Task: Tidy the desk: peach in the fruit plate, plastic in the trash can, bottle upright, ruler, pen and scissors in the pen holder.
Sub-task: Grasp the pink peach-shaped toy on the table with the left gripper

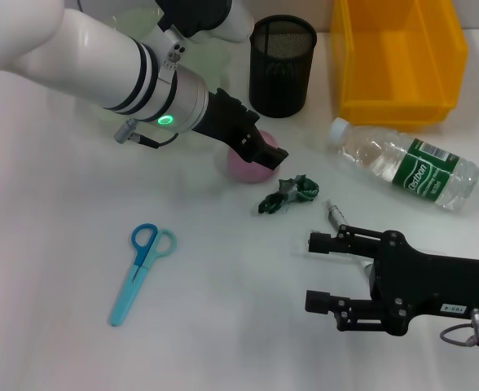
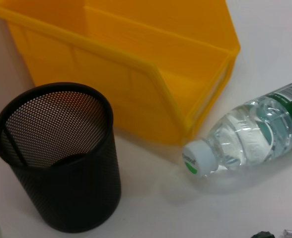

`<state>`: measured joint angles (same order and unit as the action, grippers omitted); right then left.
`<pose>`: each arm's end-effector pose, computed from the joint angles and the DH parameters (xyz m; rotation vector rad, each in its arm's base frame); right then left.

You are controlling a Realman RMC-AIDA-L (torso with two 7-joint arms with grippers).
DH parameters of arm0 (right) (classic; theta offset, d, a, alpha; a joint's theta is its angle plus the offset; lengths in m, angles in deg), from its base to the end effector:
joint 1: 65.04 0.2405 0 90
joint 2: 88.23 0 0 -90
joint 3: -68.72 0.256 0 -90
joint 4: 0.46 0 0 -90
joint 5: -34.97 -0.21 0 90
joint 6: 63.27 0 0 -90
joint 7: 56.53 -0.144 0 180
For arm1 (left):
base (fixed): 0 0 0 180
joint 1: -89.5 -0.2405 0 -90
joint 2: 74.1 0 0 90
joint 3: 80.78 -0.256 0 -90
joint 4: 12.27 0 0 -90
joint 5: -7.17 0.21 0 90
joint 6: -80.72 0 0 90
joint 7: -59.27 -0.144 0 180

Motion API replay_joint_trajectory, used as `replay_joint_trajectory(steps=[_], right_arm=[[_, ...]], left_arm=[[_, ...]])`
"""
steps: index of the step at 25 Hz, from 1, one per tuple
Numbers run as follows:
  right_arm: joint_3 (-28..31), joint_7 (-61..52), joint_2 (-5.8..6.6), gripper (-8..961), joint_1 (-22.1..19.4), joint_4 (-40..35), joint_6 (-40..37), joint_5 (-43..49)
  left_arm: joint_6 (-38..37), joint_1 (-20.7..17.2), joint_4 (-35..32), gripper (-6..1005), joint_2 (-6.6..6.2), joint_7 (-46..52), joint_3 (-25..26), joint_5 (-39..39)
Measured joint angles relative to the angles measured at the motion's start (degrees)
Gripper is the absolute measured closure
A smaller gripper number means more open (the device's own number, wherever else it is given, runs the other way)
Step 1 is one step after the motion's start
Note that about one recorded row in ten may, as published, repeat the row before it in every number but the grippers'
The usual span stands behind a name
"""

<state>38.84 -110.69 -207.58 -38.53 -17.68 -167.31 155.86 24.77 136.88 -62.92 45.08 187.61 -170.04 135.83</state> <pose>0.2714 0.2423 -0.0420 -2.8238 0.4709 1.1162 -0.1329 0.4083 -0.0816 -2.7359 -0.4878 0.1292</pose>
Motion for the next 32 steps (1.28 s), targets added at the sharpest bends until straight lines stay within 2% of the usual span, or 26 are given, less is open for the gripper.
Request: replay_joint_trajectory(steps=[16,32], right_arm=[[0.0,1.0,-0.03,175,-0.29,0.17,0.45,-0.05],[0.0,0.85,0.01,174,-0.26,0.17,0.51,-0.23]], left_arm=[[5.1,0.87,1.89,258,0.0,1.25,-5.6,0.23],[7.85,0.4,3.71,265,0.0,0.64,-6.96,0.28]])
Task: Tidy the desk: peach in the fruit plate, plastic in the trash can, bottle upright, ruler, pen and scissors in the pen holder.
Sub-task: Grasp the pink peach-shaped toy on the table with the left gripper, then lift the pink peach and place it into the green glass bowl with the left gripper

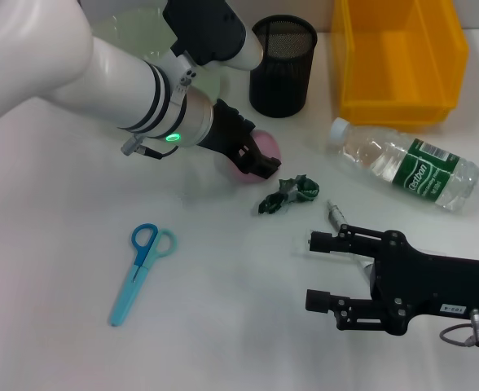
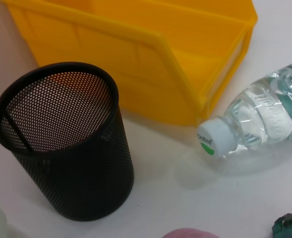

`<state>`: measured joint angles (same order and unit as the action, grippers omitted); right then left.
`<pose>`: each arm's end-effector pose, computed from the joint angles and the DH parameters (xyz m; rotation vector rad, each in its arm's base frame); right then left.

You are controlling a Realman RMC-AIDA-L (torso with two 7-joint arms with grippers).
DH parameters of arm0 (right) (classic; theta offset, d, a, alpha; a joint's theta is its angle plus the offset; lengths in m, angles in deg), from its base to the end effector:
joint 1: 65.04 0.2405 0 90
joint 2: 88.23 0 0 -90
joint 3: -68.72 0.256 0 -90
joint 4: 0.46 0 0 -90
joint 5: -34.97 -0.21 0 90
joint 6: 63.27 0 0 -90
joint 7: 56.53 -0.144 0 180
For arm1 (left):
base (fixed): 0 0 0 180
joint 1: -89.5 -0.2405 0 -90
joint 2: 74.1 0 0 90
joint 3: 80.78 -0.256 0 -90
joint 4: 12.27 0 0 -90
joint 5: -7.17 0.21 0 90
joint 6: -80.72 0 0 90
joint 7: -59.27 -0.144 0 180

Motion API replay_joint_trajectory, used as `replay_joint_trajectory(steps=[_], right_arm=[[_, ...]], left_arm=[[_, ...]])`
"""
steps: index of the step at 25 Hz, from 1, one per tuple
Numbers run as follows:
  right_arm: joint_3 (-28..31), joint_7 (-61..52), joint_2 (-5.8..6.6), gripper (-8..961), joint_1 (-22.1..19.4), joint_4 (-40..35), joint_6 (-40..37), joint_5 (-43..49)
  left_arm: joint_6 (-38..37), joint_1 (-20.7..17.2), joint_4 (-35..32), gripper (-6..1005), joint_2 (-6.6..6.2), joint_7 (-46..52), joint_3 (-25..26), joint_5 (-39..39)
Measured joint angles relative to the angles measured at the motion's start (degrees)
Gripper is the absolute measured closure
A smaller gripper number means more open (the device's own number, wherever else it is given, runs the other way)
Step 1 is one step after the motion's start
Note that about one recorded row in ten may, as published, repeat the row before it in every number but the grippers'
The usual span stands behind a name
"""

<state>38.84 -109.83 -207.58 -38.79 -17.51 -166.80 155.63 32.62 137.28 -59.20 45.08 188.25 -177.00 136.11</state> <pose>0.2730 0.2419 -0.0427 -2.8134 0.4610 1.1072 -0.1442 0.4083 -0.0994 -2.6933 -0.4136 0.1962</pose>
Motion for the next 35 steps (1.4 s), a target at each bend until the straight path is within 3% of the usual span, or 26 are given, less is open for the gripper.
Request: replay_joint_trajectory(steps=[7,13,27,32,33,35], right_arm=[[0.0,0.0,0.0,175,0.1,0.0,0.08,0.0],[0.09,-0.01,0.0,175,0.12,0.0,0.09,0.0],[0.09,-0.03,0.0,175,0.02,0.0,0.08,-0.84],[0.09,-0.03,-0.01,176,0.06,0.0,0.12,-0.88],[0.09,-0.02,0.0,176,0.08,0.0,0.14,-0.88],[0.09,0.0,-0.01,176,0.09,0.0,0.15,-0.88]], left_arm=[[1.24,-0.34,0.0,268,0.0,-0.17,-2.52,-0.01],[1.44,-0.38,-0.24,383,0.0,-0.17,-2.51,-0.01],[2.49,-1.3,-1.56,860,0.0,-0.26,-2.83,0.71],[2.5,-2.6,-4.2,911,-0.06,-0.04,-2.46,0.77],[2.73,-5.06,-8.48,921,-0.21,0.16,-1.31,0.78],[2.88,-6.27,-10.36,942,-0.23,0.13,-0.31,0.75]])
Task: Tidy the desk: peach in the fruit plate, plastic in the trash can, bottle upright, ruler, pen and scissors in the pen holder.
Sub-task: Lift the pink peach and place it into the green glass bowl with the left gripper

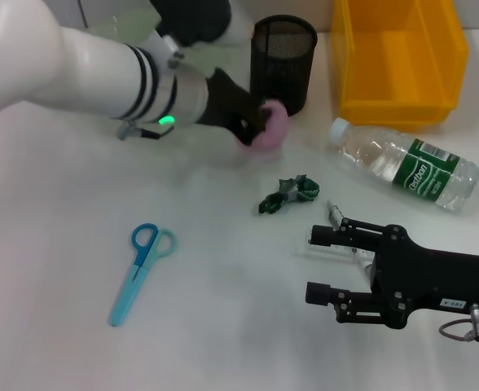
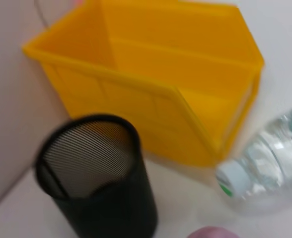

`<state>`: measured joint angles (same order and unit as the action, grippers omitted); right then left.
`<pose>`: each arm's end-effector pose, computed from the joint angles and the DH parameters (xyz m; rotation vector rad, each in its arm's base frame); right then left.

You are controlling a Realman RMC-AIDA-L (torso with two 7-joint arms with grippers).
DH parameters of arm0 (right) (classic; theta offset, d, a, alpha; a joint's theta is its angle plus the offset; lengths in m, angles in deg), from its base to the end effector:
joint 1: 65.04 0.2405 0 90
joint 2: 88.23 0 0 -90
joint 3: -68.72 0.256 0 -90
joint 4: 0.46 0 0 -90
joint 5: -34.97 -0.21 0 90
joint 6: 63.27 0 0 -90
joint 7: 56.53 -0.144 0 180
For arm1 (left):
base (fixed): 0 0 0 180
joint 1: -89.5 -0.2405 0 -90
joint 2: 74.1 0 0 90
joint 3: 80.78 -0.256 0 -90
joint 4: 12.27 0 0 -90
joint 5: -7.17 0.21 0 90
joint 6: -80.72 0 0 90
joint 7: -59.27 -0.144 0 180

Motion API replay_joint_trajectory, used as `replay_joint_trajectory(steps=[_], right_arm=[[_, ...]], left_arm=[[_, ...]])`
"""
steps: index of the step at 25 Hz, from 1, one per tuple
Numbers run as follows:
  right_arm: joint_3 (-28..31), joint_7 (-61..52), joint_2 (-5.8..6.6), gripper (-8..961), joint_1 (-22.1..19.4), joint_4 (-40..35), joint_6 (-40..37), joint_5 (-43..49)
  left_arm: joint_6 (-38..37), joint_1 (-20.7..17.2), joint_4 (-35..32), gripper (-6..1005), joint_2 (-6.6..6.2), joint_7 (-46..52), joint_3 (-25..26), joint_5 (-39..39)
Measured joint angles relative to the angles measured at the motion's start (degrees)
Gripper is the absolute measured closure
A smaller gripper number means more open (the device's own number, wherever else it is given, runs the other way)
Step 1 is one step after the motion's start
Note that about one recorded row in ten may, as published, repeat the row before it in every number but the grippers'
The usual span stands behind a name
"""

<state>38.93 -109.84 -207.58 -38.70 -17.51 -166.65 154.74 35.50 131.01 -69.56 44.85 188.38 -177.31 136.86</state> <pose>0.2721 0.2443 -0.0415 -2.7955 0.4580 1.1157 -0.1330 0.4066 -0.0824 -2.6219 -0.3434 0.0549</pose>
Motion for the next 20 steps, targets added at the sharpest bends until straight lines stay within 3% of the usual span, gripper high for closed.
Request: replay_joint_trajectory(steps=[7,10,12,20], right_arm=[[0.0,0.05,0.0,176,0.06,0.0,0.11,-0.52],[0.0,0.06,0.0,175,0.13,0.0,0.12,-0.55],[0.0,0.06,0.0,174,0.22,0.0,0.12,-0.55],[0.0,0.1,-0.09,175,0.47,0.0,0.11,-0.6]], left_arm=[[5.42,-6.7,-7.09,954,-0.01,-0.14,4.28,-1.02],[11.63,-9.15,-7.79,952,0.03,-0.05,4.68,-3.81],[20.25,-11.52,-7.11,951,-0.04,-0.49,4.28,-8.63],[29.6,-9.67,0.57,946,0.09,-0.14,2.66,-9.72]])
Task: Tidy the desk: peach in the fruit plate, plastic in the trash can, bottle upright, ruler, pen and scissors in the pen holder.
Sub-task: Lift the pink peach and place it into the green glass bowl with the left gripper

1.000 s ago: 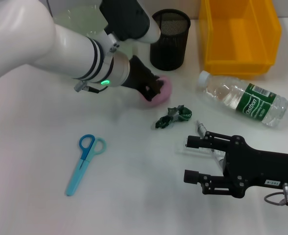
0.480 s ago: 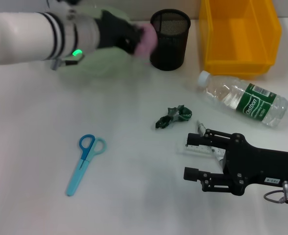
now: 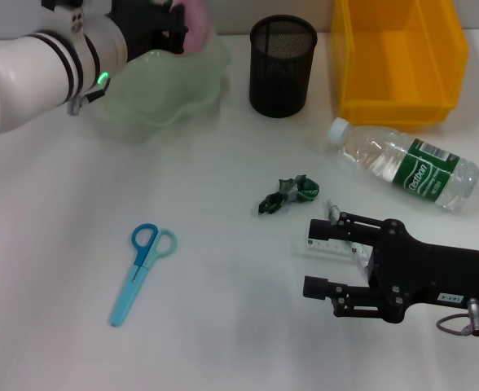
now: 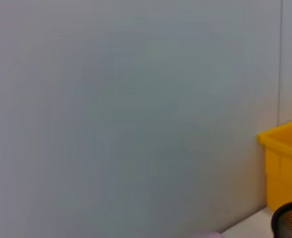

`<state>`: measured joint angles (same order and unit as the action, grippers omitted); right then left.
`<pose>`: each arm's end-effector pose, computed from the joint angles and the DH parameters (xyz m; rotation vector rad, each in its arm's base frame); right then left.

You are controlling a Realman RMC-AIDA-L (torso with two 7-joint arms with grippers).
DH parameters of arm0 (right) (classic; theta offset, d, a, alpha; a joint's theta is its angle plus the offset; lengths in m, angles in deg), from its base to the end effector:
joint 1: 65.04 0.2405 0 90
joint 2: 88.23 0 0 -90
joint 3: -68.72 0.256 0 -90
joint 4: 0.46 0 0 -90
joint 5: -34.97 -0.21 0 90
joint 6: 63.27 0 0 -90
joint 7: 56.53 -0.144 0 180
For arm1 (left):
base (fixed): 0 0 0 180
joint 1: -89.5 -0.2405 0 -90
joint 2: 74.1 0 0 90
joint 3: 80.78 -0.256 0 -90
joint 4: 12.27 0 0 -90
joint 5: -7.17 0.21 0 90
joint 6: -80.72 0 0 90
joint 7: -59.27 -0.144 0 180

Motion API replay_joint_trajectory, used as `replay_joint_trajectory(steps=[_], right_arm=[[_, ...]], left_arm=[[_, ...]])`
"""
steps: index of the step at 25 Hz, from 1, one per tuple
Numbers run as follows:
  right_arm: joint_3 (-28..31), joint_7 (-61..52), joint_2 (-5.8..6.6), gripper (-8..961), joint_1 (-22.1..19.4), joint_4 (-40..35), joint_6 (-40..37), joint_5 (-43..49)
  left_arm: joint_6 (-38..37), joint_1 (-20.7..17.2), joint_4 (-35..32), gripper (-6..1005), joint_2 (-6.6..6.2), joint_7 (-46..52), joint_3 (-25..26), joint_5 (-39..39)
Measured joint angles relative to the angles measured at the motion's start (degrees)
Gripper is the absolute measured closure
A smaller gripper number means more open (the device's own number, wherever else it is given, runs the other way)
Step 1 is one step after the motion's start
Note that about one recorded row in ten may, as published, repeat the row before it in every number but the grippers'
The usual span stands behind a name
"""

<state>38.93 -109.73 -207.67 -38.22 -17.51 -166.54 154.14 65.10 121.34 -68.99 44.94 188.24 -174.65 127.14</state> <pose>0.2693 0.2477 -0.0414 -2.7883 0.4437 1.1239 -0.1760 0.4365 -0.0304 -2.1061 -0.5649 -0.3238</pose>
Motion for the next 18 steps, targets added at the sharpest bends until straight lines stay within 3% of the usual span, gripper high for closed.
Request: replay_joint_trajectory(steps=[11,18], right_arm=[[0.0,0.03,0.0,175,-0.03,0.0,0.44,0.0],[0.0,0.03,0.0,174,0.03,0.0,0.5,0.0]], left_arm=[[1.67,3.85,5.93,907,-0.03,0.06,0.03,0.02],[1.36,2.65,5.9,626,-0.27,0.44,0.53,-3.44]])
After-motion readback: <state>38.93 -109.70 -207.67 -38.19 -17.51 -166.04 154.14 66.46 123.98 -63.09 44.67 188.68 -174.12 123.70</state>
